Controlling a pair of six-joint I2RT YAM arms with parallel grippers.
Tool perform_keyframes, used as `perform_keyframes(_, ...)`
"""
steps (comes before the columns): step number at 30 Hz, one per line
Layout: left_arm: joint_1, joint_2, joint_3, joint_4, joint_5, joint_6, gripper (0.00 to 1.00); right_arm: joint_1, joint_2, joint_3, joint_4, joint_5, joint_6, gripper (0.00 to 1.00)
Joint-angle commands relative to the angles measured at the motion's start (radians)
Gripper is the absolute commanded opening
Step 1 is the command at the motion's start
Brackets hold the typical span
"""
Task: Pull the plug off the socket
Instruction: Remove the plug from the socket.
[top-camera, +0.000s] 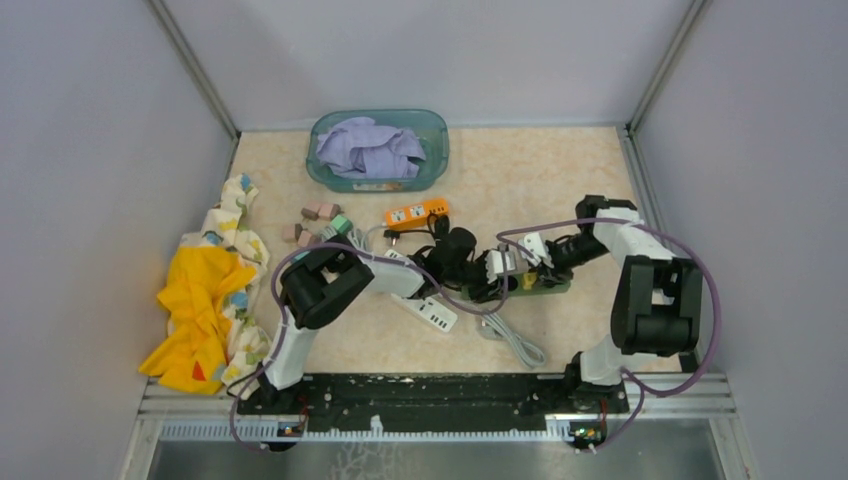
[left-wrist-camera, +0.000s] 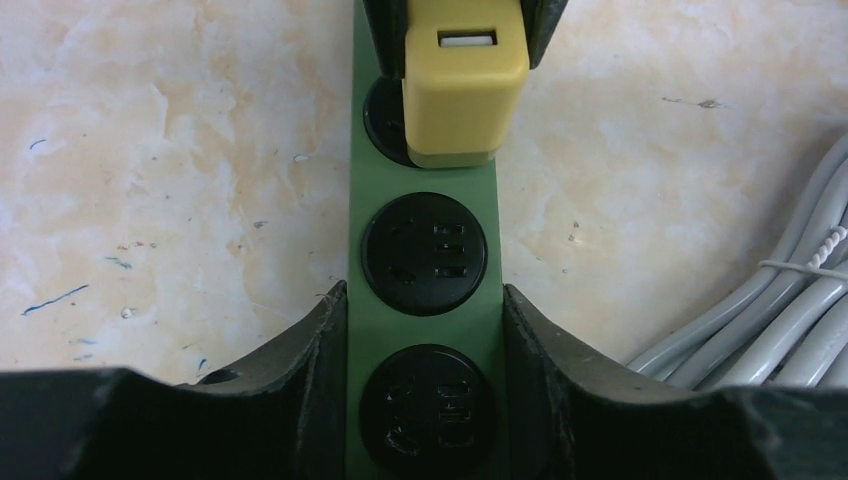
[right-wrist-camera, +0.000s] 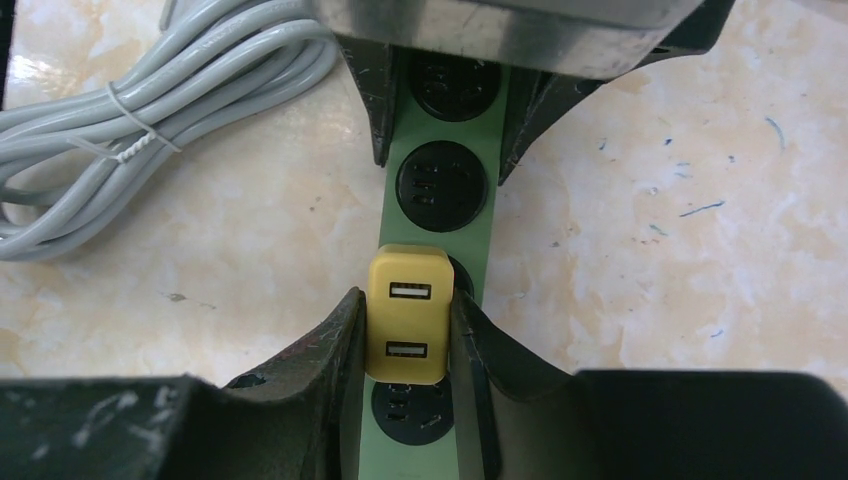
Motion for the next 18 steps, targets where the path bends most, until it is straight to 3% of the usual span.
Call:
perform_keyframes(1,-0.003,0.019,0.028,-0.050,-0.011,0.038,0.35,0.020,0.009,0.030,-0.108,-0.102,-0.044,0.00)
perform_keyframes(3,-0.003,0.023,0.031,-0.057,-0.006,0.034,0.15,0.022,0.006,0.026,-0.111,-0.135,-0.048,0.00)
perform_keyframes(5,-0.003,0.031,0.041,-0.072,0.003,0.030,0.03,0.035,0.001,0.020,-0.117,-0.177,-0.054,0.00)
perform_keyframes(11,-0.003,0.061,0.091,-0.134,0.024,0.012,0.00,0.052,0.014,0.077,-0.163,-0.263,-0.068,0.00)
perform_keyframes(18,0.010,0.059,0.062,-0.144,0.012,-0.010,0.00,-0.111,0.006,0.030,-0.154,-0.180,-0.092,0.00)
